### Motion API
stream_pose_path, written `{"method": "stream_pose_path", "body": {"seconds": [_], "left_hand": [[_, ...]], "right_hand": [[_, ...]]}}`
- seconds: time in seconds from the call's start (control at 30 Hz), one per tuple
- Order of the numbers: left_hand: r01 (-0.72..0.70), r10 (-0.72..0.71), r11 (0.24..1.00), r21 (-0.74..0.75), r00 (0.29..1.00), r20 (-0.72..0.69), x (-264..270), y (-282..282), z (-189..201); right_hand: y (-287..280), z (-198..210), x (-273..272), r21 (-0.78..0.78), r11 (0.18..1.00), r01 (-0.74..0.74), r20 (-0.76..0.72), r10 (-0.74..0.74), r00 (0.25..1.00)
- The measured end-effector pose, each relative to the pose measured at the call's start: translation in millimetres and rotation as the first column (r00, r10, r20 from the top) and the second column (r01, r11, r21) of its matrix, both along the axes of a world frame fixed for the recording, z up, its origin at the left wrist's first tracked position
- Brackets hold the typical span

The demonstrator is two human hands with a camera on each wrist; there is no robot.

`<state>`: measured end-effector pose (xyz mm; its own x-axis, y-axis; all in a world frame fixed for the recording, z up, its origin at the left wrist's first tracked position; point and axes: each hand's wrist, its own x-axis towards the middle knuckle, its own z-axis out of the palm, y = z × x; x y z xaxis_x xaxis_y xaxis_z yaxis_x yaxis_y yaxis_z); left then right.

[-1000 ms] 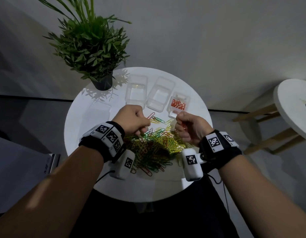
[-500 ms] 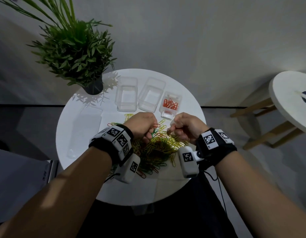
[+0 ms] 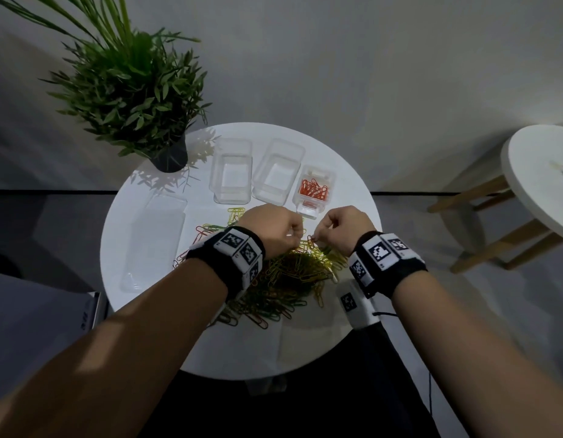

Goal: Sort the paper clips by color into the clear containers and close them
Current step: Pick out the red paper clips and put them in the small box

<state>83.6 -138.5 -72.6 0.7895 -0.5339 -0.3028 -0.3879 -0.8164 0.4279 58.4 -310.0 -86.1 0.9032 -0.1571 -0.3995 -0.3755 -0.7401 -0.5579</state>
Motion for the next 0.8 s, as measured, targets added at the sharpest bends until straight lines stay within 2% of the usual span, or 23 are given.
{"method": "stream_pose_path", "body": {"seconds": [0.07,0.17,0.27,0.37,0.43,0.57,0.67,0.8], "left_hand": [[0.084,-0.087,0.995,0.059,0.995,0.05,1.0,-4.9,-0.7],[0.166,-0.18,0.976,0.143,0.979,0.093,2.4,-7.8,-4.4],[0.17,-0.193,0.969,0.182,0.974,0.12,4.8,-2.9,-5.5],[0.131,-0.158,0.973,0.188,0.978,0.136,6.2,6.8,-7.0],[0.088,-0.105,0.985,0.149,0.989,0.108,6.7,14.4,-9.3],[-0.069,0.066,0.996,-0.061,0.997,-0.04,11.7,32.8,-11.2],[-0.165,0.143,0.971,-0.172,0.981,-0.133,14.7,41.5,-10.1],[-0.238,0.197,0.946,-0.222,0.961,-0.194,14.5,45.4,-12.0]], "right_hand": [[2.6,-0.4,-0.1,-0.175,0.982,-0.075,-0.008,0.075,0.997],[9.9,0.5,-1.8,-0.277,0.953,-0.121,-0.037,0.116,0.993],[17.8,-1.5,0.6,-0.324,0.931,-0.166,-0.052,0.158,0.986],[22.9,-2.5,2.8,-0.296,0.937,-0.185,-0.045,0.18,0.983],[20.6,-0.9,2.2,-0.231,0.958,-0.169,-0.056,0.161,0.985],[4.6,10.7,-3.0,-0.16,0.977,-0.14,-0.074,0.13,0.989],[-3.9,15.2,-6.8,-0.193,0.97,-0.148,-0.096,0.131,0.987],[3.6,13.4,-6.3,-0.238,0.96,-0.148,-0.081,0.133,0.988]]}}
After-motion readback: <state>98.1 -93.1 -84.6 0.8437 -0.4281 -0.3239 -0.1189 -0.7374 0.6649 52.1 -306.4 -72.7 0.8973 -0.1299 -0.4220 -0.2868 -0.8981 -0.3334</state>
